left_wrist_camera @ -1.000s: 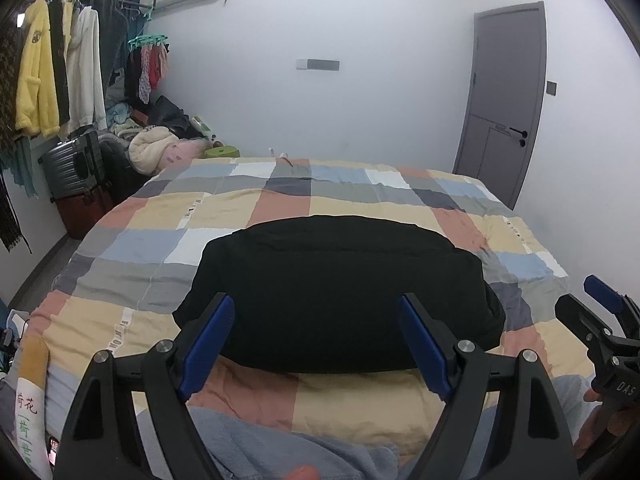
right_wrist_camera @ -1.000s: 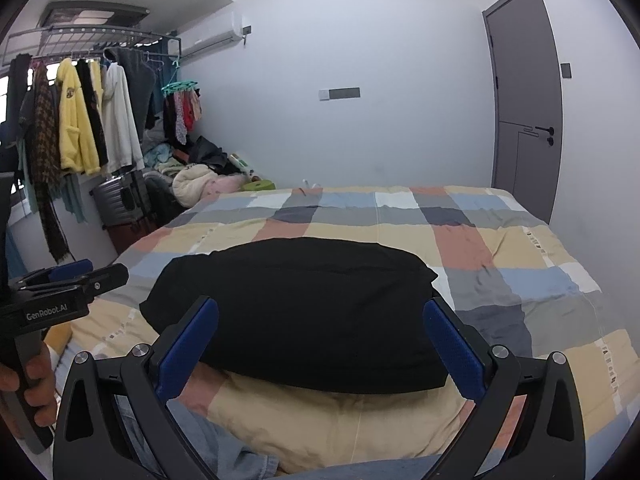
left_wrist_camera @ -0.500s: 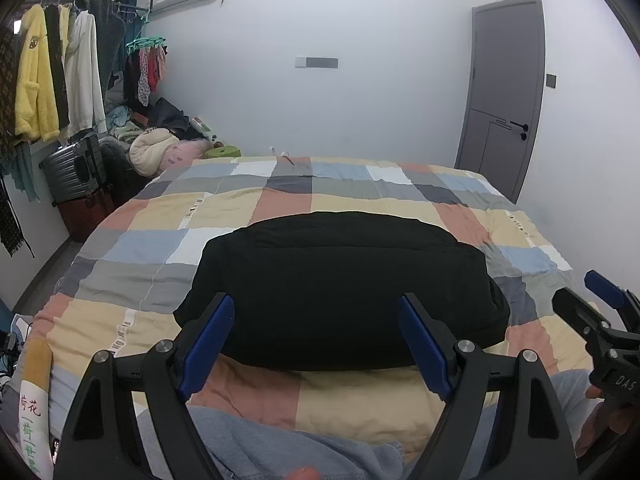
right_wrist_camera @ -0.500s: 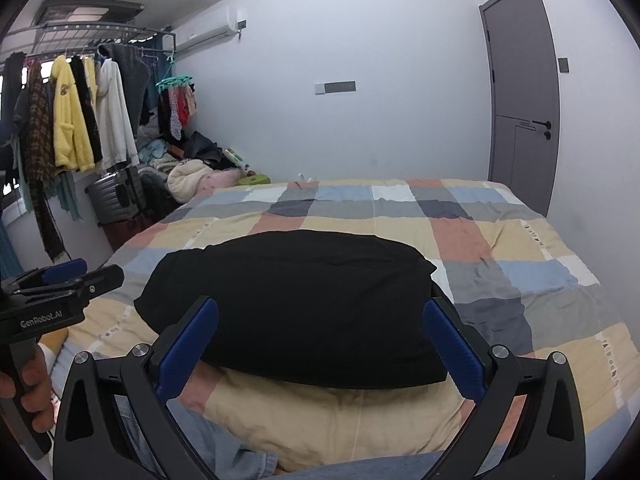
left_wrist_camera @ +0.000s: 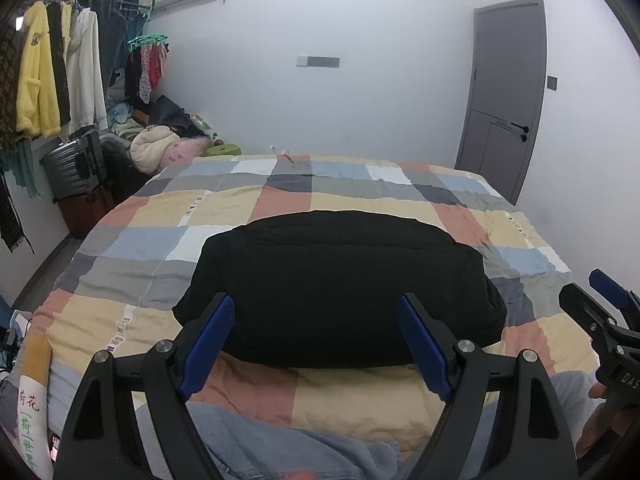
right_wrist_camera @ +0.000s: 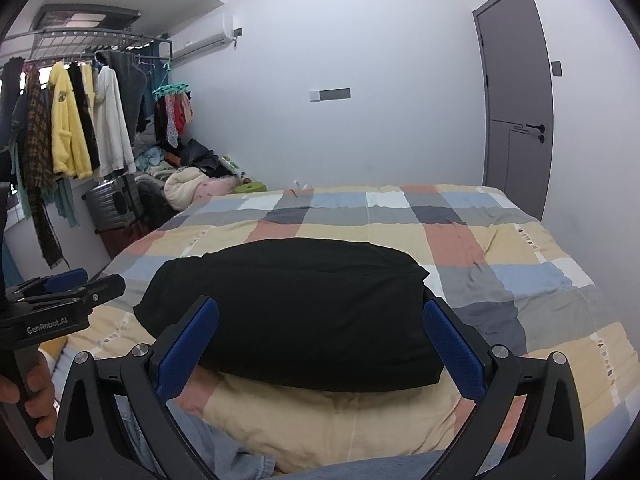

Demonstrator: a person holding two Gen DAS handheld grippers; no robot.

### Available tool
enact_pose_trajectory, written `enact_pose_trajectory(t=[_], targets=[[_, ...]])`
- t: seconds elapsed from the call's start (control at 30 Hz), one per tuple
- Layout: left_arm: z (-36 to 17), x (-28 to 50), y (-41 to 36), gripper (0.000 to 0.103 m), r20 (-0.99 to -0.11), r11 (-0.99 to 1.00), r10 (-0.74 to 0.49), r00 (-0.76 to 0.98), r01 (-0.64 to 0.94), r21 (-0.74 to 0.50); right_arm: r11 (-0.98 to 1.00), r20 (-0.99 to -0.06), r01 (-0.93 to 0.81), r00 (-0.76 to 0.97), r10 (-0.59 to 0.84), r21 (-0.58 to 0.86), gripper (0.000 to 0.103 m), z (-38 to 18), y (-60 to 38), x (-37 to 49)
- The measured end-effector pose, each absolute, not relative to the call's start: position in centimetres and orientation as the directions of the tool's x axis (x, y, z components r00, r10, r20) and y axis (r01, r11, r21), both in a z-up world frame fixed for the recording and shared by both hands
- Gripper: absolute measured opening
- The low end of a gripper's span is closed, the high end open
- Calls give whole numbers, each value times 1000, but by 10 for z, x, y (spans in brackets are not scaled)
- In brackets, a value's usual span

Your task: Fold large clothes

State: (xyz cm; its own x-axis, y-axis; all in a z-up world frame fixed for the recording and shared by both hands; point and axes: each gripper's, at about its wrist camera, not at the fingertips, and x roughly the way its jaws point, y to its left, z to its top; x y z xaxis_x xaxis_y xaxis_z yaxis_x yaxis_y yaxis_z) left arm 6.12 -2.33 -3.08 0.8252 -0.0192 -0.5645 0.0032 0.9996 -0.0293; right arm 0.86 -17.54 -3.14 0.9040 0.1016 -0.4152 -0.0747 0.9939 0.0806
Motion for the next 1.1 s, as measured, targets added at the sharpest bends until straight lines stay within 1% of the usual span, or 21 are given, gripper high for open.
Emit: enact_pose_trajectory(t=[0.73,1.1], targets=[[-36,61,-25,84,-574,999,-32,818,13,-36,995,-431,-63,898,89,74,103,-33,-180,8],[-36,60,-23,84,-575,999,-40,817,16,-46,996,-423,-56,902,81,71,103,-33,-179,4]])
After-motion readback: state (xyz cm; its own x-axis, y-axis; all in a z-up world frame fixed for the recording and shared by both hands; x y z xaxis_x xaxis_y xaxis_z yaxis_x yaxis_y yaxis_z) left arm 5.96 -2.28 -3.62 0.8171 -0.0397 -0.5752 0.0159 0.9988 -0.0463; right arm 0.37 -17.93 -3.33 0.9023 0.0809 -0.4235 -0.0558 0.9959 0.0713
